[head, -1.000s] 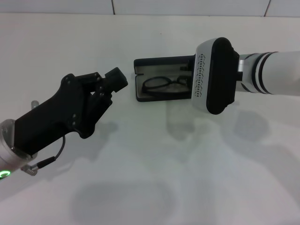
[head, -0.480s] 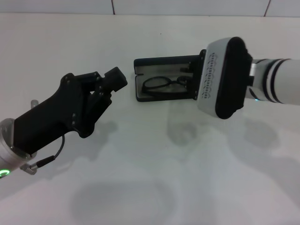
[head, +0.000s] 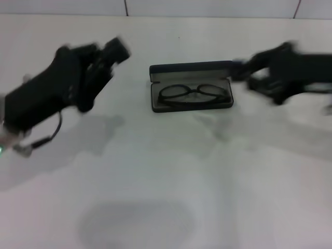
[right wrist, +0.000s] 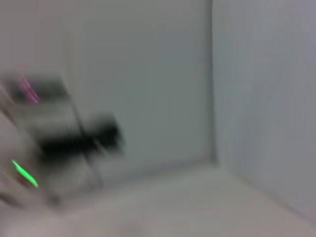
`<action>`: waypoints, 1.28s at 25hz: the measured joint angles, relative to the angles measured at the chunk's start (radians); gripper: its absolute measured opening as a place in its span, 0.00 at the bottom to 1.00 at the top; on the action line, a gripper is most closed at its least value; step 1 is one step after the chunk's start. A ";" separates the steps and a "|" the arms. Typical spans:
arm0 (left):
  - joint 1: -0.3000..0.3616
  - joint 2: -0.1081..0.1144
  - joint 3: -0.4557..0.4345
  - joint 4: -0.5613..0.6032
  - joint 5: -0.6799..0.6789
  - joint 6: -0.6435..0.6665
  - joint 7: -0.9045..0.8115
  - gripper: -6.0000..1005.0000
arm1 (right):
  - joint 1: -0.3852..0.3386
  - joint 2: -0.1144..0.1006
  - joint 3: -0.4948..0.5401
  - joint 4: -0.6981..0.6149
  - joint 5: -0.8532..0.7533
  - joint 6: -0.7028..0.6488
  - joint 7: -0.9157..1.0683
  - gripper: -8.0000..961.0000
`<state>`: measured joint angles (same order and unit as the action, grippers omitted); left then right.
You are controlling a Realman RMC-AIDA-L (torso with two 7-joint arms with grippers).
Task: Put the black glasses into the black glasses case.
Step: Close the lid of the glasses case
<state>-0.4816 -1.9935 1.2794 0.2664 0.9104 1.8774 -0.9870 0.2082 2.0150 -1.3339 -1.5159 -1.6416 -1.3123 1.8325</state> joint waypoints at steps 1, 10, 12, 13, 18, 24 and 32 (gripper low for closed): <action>-0.030 0.006 0.001 0.000 0.005 -0.020 -0.008 0.05 | -0.005 0.000 0.107 0.043 0.088 -0.123 -0.017 0.15; -0.198 0.031 -0.004 0.173 0.202 -0.345 -0.195 0.05 | -0.012 -0.003 0.901 0.490 0.074 -0.724 -0.212 0.15; -0.211 0.031 -0.005 0.202 0.243 -0.397 -0.229 0.05 | -0.021 -0.009 1.026 0.551 -0.024 -0.747 -0.265 0.15; -0.268 0.028 -0.009 0.226 0.338 -0.514 -0.293 0.06 | -0.027 -0.013 1.075 0.576 -0.061 -0.753 -0.287 0.15; -0.379 0.009 -0.009 0.214 0.524 -0.689 -0.398 0.07 | -0.070 -0.025 1.253 0.689 -0.176 -0.753 -0.375 0.15; -0.457 -0.049 -0.009 0.198 0.755 -0.868 -0.510 0.10 | -0.082 -0.026 1.292 0.752 -0.233 -0.736 -0.425 0.15; -0.449 -0.057 -0.006 0.192 0.779 -0.920 -0.531 0.14 | -0.021 -0.024 1.281 0.786 -0.307 -0.710 -0.440 0.15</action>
<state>-0.9309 -2.0504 1.2738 0.4582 1.6897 0.9574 -1.5180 0.1877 1.9906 -0.0533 -0.7298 -1.9485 -2.0219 1.3929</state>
